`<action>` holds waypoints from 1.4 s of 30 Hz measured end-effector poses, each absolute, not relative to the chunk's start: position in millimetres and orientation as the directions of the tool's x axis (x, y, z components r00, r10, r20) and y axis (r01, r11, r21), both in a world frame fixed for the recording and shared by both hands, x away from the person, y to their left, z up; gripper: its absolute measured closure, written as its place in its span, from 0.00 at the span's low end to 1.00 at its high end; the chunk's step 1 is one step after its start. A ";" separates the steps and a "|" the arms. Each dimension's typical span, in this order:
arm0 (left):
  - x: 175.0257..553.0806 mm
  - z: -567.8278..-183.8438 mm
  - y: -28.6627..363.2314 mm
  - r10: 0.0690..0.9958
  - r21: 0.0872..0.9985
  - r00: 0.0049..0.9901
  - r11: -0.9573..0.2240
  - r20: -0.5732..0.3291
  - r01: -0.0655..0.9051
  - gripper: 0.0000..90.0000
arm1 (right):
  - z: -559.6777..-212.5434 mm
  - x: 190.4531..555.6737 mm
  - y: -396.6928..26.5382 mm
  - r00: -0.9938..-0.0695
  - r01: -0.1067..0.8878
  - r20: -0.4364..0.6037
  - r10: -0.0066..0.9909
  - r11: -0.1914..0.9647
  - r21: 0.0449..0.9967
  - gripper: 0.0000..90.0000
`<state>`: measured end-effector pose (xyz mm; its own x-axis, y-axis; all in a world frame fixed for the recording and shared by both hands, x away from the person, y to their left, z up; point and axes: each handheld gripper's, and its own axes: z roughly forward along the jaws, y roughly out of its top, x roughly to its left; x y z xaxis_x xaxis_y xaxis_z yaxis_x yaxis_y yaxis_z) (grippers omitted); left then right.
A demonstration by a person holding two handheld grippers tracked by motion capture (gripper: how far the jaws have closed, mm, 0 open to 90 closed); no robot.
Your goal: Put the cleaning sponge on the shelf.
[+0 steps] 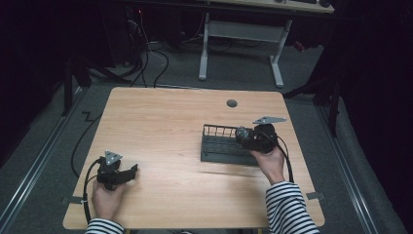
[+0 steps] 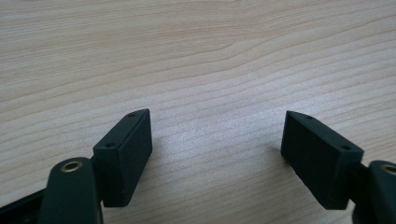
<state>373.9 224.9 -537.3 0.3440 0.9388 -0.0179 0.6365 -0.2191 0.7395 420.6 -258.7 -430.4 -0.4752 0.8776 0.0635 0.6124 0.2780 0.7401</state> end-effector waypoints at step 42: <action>373.9 -537.3 224.7 0.939 0.739 0.344 -0.221 -0.016 0.636 0.28 | -421.2 401.5 -272.3 -0.482 0.563 0.100 0.871 0.220 0.796 0.42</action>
